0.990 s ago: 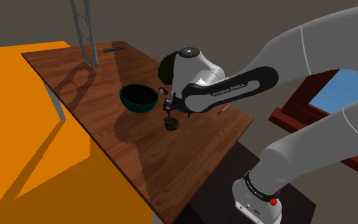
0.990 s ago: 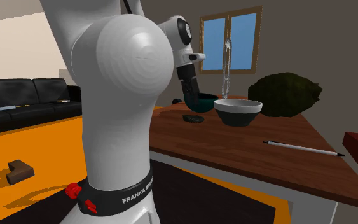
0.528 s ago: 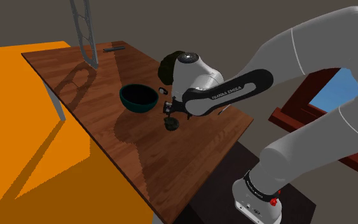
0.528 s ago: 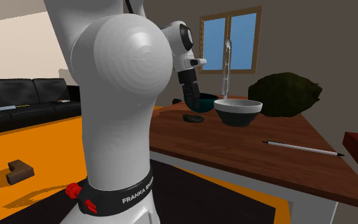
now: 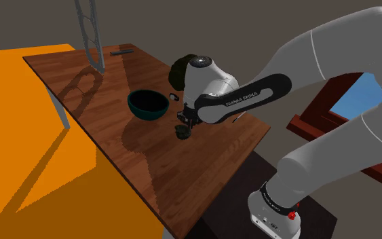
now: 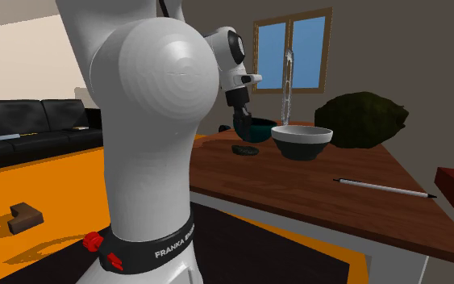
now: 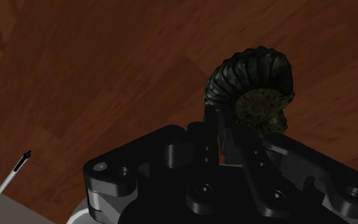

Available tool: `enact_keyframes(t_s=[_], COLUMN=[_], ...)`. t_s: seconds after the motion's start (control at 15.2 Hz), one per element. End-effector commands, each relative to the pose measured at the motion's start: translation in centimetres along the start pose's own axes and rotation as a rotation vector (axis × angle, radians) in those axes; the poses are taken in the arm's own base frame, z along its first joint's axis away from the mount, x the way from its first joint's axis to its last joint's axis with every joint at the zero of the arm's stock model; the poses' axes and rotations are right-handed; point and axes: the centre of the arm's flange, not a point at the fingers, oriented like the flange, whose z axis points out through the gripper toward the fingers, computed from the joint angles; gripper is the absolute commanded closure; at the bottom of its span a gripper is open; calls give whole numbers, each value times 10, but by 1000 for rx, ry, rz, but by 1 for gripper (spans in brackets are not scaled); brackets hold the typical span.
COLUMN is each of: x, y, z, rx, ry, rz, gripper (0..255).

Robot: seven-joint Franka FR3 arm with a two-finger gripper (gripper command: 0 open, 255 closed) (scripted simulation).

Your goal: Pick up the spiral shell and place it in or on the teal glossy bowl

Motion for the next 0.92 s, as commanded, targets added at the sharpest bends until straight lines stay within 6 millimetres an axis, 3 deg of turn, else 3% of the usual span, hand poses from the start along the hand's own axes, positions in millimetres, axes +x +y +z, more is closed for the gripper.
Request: enact_keyframes(t_s=[0.0,0.26,0.33,0.53,0.86], x=[0,0,0,46,37], y=[0,0,0,-19,-21], z=[0,0,0,11,36], rx=[0,0,0,19,19], ry=[0,0,0,-377,-377], rz=[0,0,0,426,426], gripper=[255,255,0,0,0])
